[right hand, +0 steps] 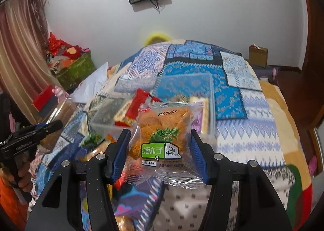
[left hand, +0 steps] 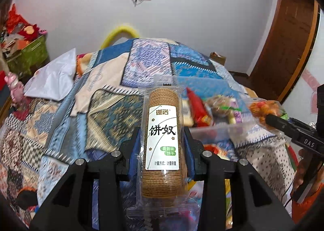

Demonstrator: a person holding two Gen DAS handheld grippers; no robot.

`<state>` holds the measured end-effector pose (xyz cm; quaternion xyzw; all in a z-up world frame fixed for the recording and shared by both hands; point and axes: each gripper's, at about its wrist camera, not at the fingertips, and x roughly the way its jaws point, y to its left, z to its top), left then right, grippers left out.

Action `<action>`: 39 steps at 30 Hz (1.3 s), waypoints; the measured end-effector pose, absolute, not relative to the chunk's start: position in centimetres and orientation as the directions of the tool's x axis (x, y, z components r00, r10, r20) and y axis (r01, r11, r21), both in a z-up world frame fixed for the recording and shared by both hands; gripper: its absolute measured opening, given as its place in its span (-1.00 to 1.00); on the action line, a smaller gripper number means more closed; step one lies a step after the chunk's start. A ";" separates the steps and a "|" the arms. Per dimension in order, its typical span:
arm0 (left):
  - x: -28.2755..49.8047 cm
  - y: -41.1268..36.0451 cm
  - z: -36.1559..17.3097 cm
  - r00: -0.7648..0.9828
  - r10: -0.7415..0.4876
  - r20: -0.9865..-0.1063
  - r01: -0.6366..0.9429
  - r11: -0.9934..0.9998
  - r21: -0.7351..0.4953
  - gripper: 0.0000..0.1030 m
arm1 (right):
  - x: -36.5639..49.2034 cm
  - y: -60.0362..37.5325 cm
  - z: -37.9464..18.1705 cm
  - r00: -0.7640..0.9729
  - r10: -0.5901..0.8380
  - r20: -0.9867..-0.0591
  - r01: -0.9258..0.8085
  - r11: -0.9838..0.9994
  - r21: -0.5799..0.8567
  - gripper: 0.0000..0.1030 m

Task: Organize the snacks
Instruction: 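Place the biscuit roll and orange snack bag into the clear box, open both tools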

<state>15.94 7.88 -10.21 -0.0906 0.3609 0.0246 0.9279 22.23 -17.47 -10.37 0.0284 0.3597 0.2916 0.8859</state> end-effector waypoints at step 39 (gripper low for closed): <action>30.8 6.0 -15.4 0.654 -0.040 -0.755 -0.106 0.984 -0.144 -0.21 | 32.4 -10.4 -13.4 0.471 0.493 -0.732 -0.491 0.835 0.247 0.12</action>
